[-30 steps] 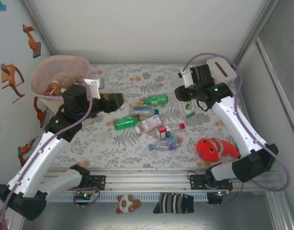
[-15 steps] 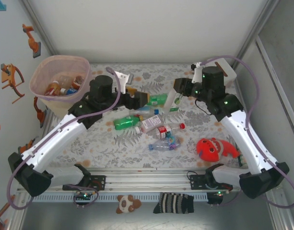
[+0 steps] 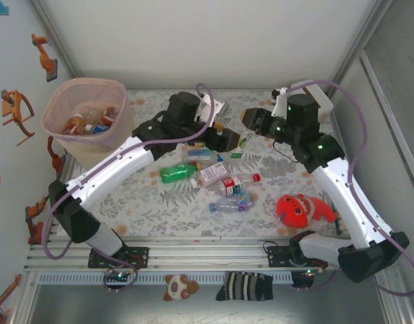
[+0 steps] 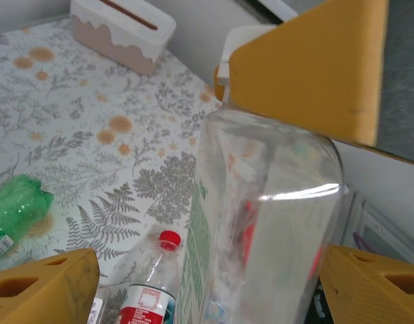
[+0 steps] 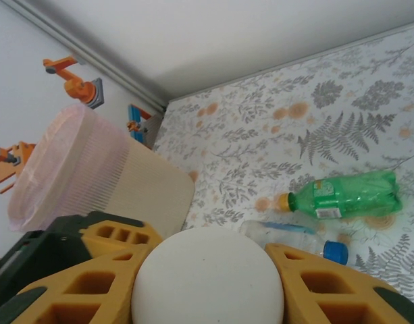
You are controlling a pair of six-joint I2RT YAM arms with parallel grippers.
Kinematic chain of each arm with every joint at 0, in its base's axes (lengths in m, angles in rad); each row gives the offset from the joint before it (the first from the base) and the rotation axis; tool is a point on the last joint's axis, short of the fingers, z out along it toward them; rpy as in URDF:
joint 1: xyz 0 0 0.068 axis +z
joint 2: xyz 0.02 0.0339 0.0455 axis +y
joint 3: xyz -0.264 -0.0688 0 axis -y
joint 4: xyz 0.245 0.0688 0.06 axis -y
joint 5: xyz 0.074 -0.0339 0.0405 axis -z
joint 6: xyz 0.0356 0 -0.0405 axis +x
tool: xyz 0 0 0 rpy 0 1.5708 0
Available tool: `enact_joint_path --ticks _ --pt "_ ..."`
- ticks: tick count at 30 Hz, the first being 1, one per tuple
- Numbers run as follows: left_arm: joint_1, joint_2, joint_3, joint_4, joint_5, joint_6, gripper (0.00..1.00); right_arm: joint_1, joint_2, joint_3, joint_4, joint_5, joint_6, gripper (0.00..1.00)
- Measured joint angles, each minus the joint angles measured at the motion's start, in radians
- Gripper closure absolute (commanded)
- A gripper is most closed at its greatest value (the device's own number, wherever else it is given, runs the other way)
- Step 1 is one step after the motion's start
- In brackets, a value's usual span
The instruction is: Put the plastic bottles in the bin
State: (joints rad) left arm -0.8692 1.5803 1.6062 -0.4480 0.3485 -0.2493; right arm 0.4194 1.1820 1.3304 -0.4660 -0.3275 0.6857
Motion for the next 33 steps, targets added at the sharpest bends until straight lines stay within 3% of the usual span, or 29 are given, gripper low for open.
enact_joint_path --ticks 13,19,25,29,33 --pt "-0.084 0.124 0.175 -0.248 -0.090 0.160 0.45 -0.002 -0.004 0.000 -0.034 -0.031 -0.001 0.87" --pt "-0.104 0.127 0.195 -0.278 -0.128 0.184 0.56 -0.002 -0.005 0.000 -0.045 -0.031 -0.001 0.87" --pt "-0.106 0.127 0.195 -0.282 -0.145 0.188 0.61 -0.002 -0.005 0.000 -0.046 -0.024 -0.001 0.86" --pt "-0.106 0.127 0.195 -0.281 -0.147 0.188 0.61 -0.002 -0.006 0.000 -0.048 -0.023 -0.002 0.75" --pt "-0.105 0.127 0.194 -0.274 -0.146 0.188 0.62 -0.002 -0.009 0.013 -0.072 -0.006 -0.009 0.48"
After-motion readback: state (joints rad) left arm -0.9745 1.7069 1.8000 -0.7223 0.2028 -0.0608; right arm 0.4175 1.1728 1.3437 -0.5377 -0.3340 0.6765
